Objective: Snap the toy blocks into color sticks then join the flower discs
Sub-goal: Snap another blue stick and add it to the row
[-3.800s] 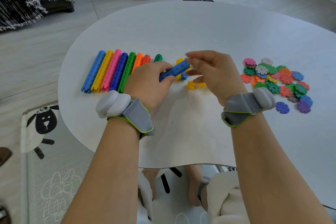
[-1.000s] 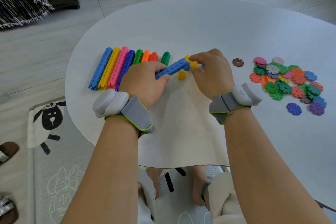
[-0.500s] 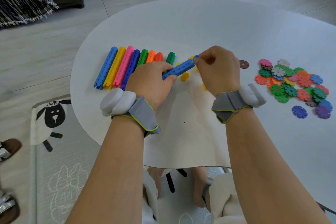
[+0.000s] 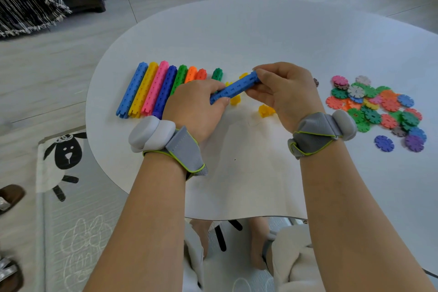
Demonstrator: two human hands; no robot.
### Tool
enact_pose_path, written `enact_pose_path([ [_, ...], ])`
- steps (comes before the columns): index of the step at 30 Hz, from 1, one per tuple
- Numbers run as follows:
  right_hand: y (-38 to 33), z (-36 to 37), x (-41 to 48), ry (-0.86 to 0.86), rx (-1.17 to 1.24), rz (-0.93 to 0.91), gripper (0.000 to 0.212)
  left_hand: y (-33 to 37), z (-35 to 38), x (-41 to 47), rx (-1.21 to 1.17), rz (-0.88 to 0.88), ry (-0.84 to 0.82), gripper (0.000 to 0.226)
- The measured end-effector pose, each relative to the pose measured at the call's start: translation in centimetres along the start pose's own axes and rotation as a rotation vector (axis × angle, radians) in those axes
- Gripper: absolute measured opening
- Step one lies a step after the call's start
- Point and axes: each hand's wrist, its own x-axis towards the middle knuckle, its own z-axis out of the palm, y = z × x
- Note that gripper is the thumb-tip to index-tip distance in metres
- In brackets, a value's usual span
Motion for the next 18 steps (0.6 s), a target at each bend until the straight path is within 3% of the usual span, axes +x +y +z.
enact_pose_path([
  [18, -0.03, -0.38, -0.42, -0.076, -0.038, 0.021, 0.01, -0.26, -0.06, 0.04, 0.041, 0.021, 0.044, 0.023],
])
